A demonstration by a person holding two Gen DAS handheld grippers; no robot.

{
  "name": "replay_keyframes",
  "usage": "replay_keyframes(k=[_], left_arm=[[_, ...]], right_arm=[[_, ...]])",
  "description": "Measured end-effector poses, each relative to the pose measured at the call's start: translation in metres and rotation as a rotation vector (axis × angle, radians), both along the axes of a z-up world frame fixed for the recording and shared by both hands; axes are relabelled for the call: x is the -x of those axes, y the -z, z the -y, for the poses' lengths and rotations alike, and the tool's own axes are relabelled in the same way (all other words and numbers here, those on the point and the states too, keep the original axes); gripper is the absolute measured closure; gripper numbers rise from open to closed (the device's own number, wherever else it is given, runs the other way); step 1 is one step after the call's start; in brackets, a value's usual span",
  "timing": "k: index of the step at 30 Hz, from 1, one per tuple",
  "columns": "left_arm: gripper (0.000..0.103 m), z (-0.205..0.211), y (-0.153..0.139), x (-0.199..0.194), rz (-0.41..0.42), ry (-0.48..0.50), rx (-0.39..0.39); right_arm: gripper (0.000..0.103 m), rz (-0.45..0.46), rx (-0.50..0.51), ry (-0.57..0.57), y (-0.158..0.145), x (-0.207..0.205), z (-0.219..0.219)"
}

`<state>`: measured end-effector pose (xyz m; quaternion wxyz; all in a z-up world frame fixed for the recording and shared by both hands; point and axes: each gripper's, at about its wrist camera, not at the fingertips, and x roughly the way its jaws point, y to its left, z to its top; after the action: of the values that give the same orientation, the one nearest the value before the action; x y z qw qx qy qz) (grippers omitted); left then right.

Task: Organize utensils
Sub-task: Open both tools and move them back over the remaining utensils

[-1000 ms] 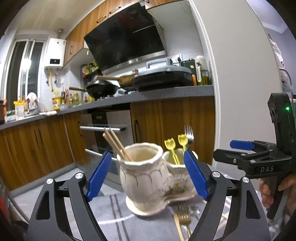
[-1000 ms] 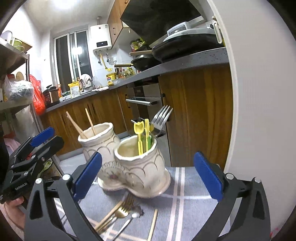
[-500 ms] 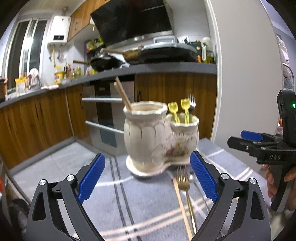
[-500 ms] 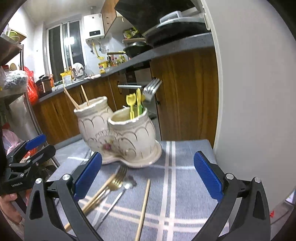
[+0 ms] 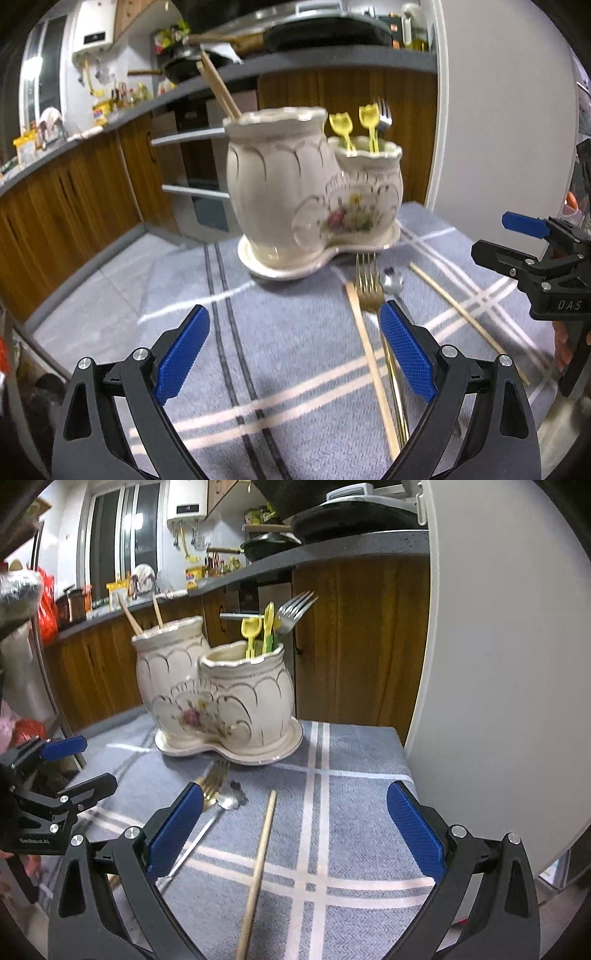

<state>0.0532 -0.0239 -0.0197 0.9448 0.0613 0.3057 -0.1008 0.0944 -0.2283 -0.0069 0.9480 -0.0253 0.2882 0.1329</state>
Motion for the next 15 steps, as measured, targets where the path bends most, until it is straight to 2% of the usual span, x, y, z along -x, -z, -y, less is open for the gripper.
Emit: replay_keyframes(k=[7,12,14,15], left_arm=[[0.010,0.002,0.010,-0.006,-0.084,-0.003,-0.011],[0.012,0.013,0.020,-0.011,-0.145,0.047,-0.023],[0.016,0.019,0.024,-0.013,-0.170,0.067,-0.035],[0.022,0.021,0.026,-0.014,-0.183,0.074,-0.043]], right_arm=[[0.005,-0.038,0.028,-0.027,0.007,-0.003,-0.007],[0.005,-0.039,0.032,-0.032,0.007,-0.001,-0.007],[0.005,-0.043,0.021,-0.031,0.007,-0.002,-0.005],[0.005,-0.045,0.018,-0.030,0.007,-0.002,-0.005]])
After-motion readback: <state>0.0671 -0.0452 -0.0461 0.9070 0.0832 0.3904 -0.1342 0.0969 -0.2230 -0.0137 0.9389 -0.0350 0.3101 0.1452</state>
